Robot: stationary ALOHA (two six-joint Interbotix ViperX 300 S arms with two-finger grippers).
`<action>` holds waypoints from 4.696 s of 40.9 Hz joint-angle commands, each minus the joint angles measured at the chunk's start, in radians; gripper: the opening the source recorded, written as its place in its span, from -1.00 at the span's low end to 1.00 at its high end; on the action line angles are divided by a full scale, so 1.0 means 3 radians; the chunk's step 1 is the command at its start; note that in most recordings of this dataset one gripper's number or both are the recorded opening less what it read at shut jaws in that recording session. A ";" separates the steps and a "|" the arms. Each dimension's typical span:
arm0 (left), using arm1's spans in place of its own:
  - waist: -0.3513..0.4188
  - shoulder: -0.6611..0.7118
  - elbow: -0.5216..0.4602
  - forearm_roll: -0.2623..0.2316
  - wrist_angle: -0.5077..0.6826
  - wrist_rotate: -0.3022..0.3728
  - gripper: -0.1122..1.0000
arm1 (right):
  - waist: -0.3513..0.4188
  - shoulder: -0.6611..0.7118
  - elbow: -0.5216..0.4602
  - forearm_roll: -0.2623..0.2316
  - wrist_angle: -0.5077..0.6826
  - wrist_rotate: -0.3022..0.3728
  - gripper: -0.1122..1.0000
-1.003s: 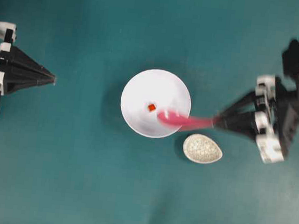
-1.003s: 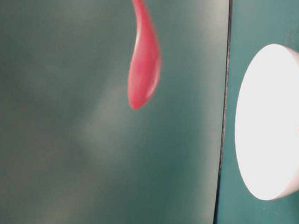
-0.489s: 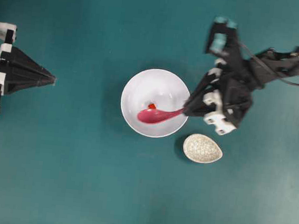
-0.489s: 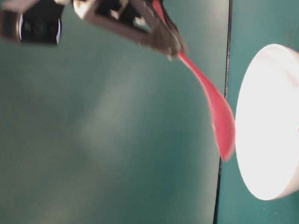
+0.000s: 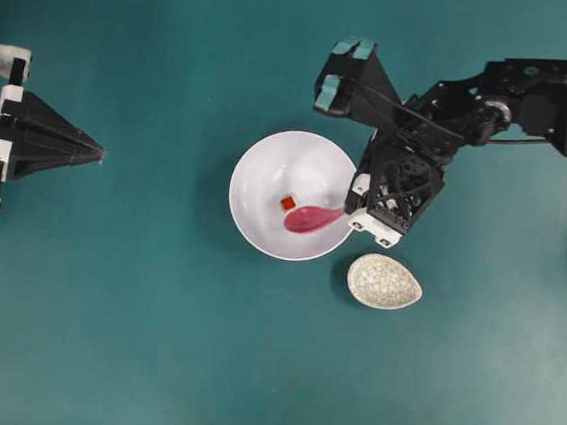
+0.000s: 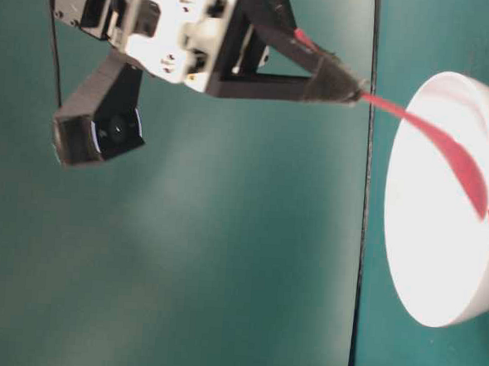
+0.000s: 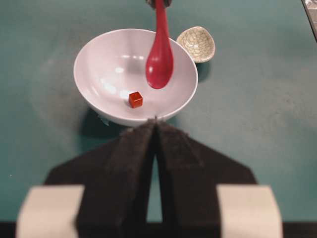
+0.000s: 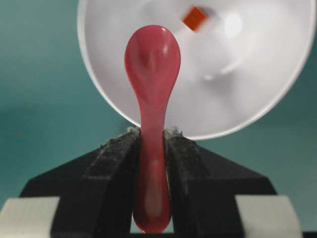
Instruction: Grip the spoon and scoop the red block from the bowl with right arm.
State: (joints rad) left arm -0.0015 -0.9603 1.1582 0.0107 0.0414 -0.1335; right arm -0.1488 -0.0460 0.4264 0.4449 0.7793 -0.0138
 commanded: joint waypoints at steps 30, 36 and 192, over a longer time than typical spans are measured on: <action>0.0005 0.0005 -0.0061 0.0015 -0.0015 0.0010 -0.79 | 0.0056 0.0230 -0.0179 -0.0532 -0.0276 0.0041 -0.37; 0.0005 0.0005 -0.0061 0.0015 -0.0015 0.0010 -0.79 | 0.0056 0.0251 -0.0179 -0.0537 -0.0435 0.0041 -0.37; 0.0005 -0.0169 -0.0102 0.0015 -0.0031 -0.0061 -0.79 | 0.0317 -0.1590 0.0839 -0.0879 -0.1631 -0.0077 -0.37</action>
State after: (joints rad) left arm -0.0015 -1.0048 1.1582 0.0123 0.0399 -0.1549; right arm -0.0568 -0.4893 0.6918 0.1856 0.2807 -0.0353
